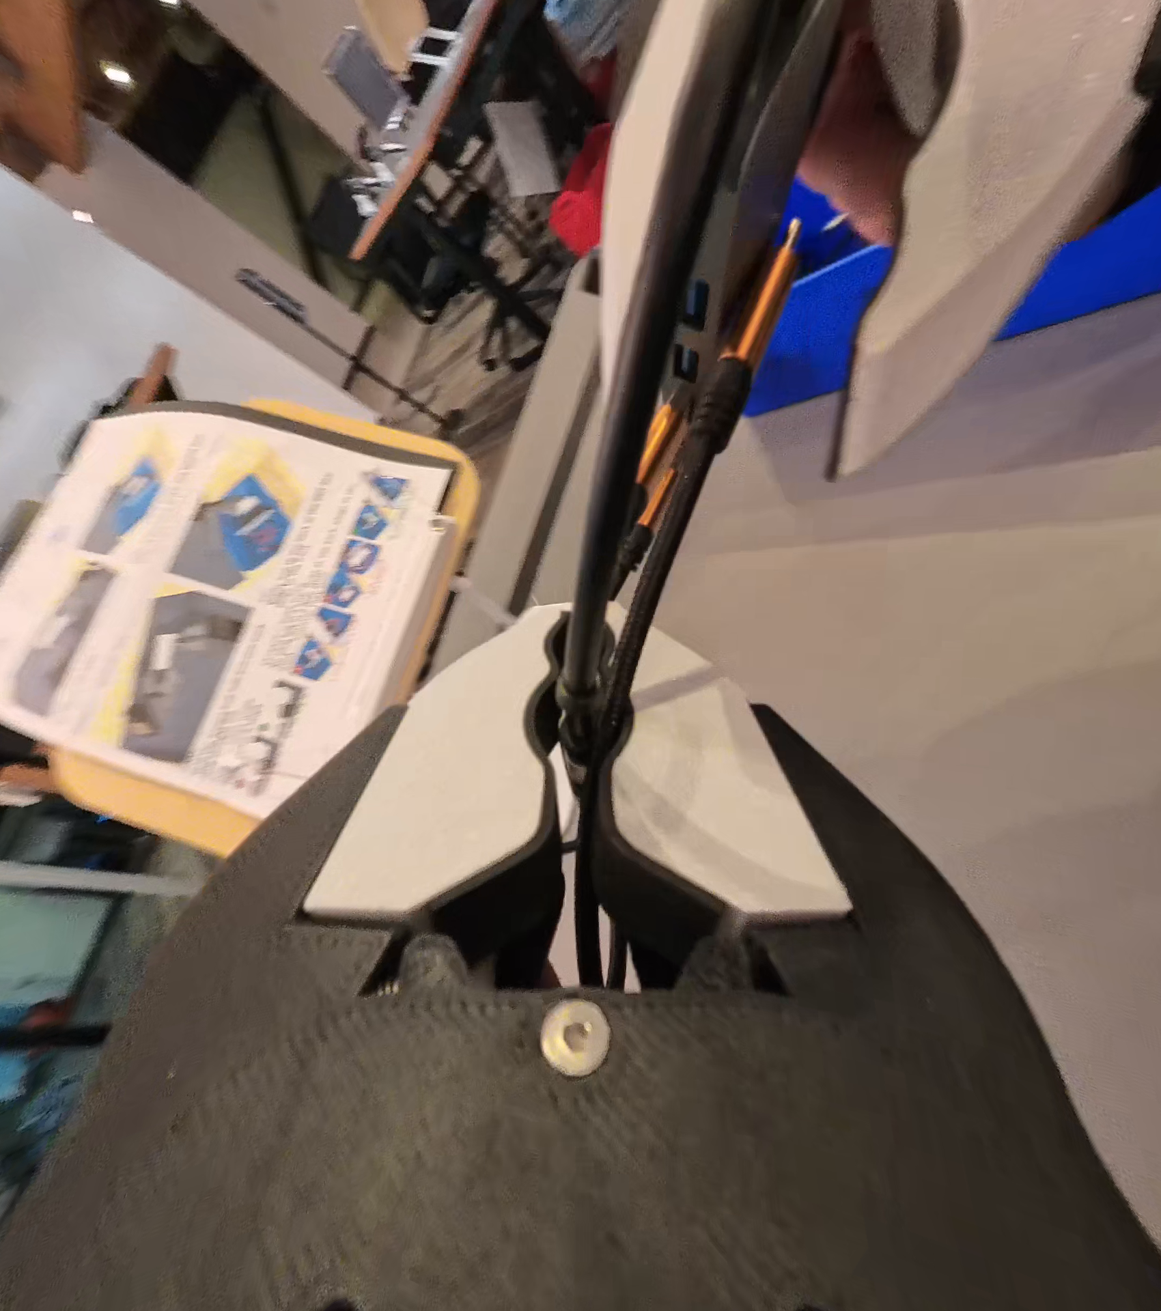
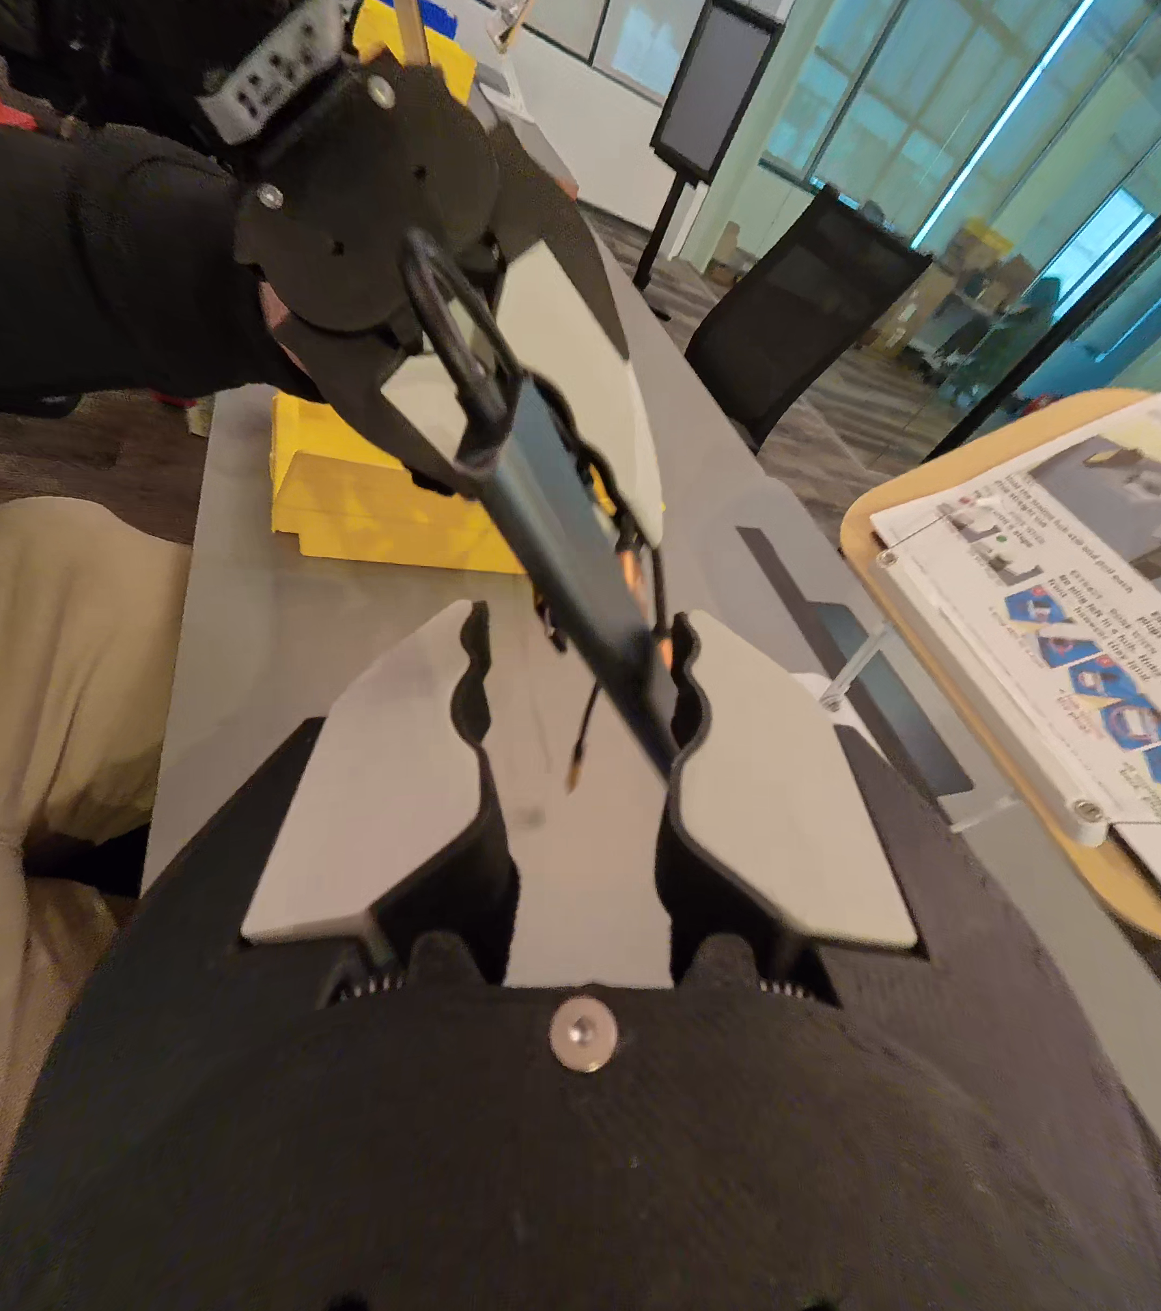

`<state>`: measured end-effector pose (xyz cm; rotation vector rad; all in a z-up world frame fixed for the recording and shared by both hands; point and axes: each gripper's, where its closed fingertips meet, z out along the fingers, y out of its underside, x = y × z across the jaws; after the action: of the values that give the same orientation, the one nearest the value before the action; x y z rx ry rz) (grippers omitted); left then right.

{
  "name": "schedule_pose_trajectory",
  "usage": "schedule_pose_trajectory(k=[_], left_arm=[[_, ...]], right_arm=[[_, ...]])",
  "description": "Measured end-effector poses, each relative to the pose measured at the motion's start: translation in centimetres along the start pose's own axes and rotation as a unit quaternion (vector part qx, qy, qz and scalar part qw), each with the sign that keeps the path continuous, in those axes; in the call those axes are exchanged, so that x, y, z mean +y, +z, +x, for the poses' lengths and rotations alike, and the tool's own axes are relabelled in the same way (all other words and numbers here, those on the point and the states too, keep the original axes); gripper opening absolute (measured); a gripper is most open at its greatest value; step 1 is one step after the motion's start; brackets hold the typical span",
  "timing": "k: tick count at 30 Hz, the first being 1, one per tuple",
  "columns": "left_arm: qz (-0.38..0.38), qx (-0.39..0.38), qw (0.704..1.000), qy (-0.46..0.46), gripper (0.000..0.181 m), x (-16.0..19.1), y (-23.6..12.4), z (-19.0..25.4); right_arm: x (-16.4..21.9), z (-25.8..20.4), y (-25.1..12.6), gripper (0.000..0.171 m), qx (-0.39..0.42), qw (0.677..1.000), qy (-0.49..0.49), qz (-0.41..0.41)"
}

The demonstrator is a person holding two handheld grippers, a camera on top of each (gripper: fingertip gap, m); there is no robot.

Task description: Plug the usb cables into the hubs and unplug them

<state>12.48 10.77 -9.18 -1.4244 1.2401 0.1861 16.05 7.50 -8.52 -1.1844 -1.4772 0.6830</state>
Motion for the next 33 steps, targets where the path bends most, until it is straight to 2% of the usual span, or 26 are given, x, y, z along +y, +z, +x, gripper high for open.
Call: schedule_pose_trajectory(k=[1,6,9,14,19,24,30,33], left_arm=[[-0.005,-0.023,1.0,0.013,0.004,0.0,-0.1,-0.6],[-0.015,-0.106,0.991,0.076,0.004,-0.5,-0.8,-2.5],[-0.014,-0.141,0.984,0.112,0.004,-0.8,-0.8,-2.8],[-0.013,-0.191,0.969,0.158,0.004,-1.4,-0.8,-3.0],[-0.008,-0.201,0.966,0.161,0.004,-1.3,-0.7,-3.0],[0.007,-0.215,0.967,0.137,0.004,-1.3,-0.9,-3.5],[0.009,-0.259,0.95,0.177,0.003,-1.6,-1.3,-3.9],[0.007,-0.287,0.942,0.173,0.004,-1.4,-1.6,-4.6]], right_arm=[[0.3,0.1,0.0,0.059,-0.003,1.0,0.012,-0.003],[0.4,0.8,0.2,0.094,-0.038,0.991,0.125,0.028],[0.2,1.0,0.3,0.117,-0.058,0.978,0.192,0.053],[0.1,1.4,0.6,0.146,-0.088,0.95,0.286,0.087],[-0.4,1.1,0.0,0.146,-0.139,0.924,0.329,0.136],[0.5,1.1,0.1,0.146,-0.125,0.938,0.303,0.114],[0.0,1.2,-0.6,0.135,-0.204,0.866,0.429,0.158],[0.8,0.9,-0.6,0.125,-0.24,0.829,0.484,0.147]])
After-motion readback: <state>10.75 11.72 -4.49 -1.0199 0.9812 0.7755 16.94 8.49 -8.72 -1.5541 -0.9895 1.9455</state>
